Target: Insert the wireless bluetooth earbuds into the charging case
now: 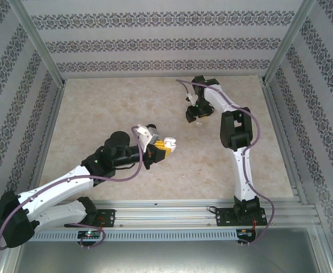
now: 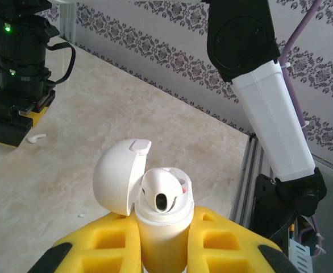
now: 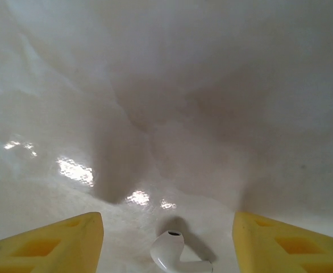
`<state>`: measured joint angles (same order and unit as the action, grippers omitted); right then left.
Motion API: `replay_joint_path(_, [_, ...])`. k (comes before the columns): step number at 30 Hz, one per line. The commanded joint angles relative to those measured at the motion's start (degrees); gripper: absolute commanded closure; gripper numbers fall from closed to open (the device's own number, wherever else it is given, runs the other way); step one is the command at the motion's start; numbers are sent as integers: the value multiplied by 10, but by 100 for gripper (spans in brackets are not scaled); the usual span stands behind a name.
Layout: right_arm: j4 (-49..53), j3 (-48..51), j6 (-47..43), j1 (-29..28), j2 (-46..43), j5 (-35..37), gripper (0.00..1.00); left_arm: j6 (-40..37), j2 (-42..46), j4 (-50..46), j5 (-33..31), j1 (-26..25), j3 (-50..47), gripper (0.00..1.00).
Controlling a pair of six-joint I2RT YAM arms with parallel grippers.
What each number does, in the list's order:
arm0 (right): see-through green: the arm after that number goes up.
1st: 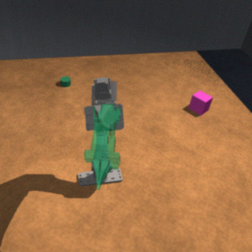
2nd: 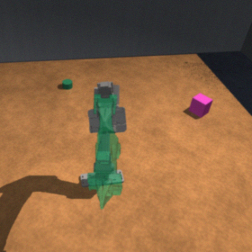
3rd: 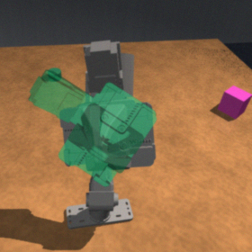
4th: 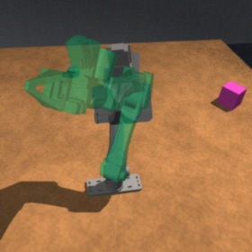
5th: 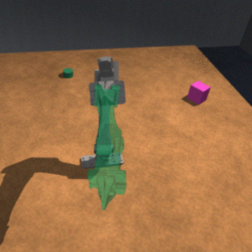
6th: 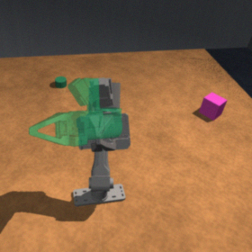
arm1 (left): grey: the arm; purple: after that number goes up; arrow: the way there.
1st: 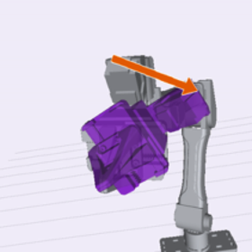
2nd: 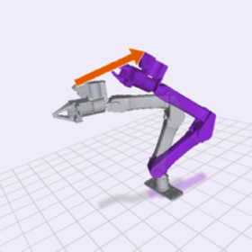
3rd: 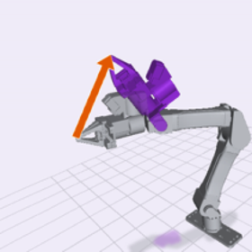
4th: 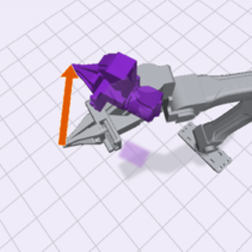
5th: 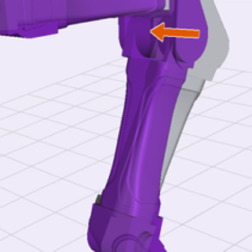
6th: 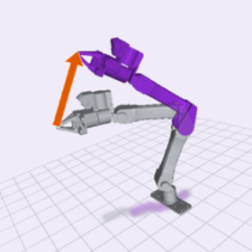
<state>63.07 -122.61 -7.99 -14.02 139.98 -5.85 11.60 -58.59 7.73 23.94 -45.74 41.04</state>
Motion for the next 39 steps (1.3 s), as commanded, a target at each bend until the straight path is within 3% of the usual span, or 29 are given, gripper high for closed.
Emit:
replay_joint_path(1, [22, -1, -10, 1, 3, -2, 41, -17, -12, -7, 10, 2, 25, 100])
replay_joint_path(8, [53, 7, 4, 1, 6, 13, 62, -23, -17, -2, 9, 3, 23, 100])
replay_joint_path(18, [78, 42, 47, 1, -12, 24, 66, -25, -17, 12, 16, 8, 11, 100])
replay_joint_path(28, [55, 109, 80, -7, -54, -8, 87, -16, 4, 13, 23, 8, -4, 100])
replay_joint_path(39, [0, 268, 147, -41, -165, -39, 89, -11, 12, 19, 34, 8, -7, 100])
